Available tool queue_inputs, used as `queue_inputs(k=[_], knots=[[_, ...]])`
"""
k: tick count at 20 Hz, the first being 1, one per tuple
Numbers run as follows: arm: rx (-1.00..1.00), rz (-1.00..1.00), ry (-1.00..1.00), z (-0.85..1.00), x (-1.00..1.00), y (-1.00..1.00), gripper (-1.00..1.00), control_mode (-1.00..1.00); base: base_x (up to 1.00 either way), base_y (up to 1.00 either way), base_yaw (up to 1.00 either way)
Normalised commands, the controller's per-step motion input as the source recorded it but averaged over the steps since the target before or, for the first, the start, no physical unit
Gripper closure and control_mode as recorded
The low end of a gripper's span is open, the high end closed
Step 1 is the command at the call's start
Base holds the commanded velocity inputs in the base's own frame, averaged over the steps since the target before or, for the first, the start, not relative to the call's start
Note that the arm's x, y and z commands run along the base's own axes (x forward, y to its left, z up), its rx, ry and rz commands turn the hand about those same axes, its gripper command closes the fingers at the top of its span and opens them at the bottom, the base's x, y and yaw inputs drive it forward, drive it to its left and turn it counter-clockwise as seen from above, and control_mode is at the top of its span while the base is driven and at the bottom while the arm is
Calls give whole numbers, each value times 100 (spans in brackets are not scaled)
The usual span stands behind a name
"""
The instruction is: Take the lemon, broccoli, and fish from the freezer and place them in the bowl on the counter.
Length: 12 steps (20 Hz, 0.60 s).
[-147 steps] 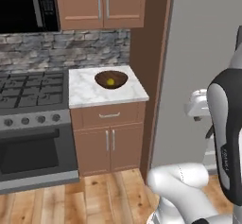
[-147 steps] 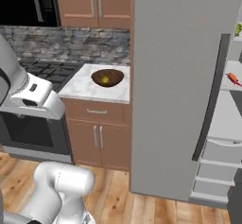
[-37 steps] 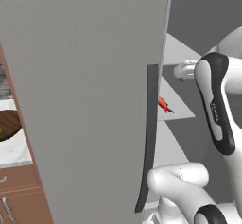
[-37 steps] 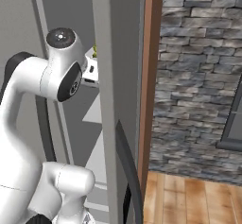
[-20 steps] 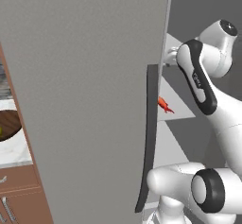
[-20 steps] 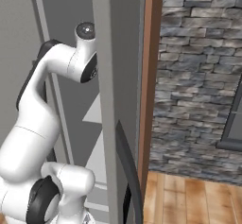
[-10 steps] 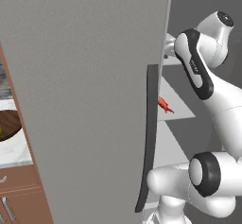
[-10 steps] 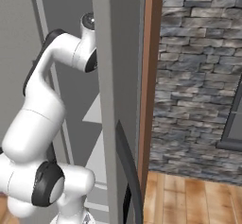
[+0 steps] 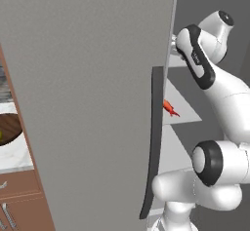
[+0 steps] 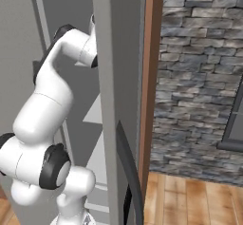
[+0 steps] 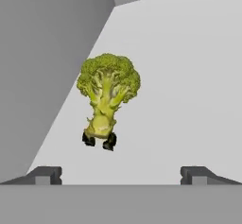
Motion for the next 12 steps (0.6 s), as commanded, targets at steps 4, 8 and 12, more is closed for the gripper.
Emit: queue_inputs(k=[4,8,12], knots=[[0,12,-3,-8,43,0,-100,-100,0,0,0],[0,10,-1,-10,36,0,-100,-100,0,0,0],[0,5,0,-2,42,1,-100,-100,0,0,0]])
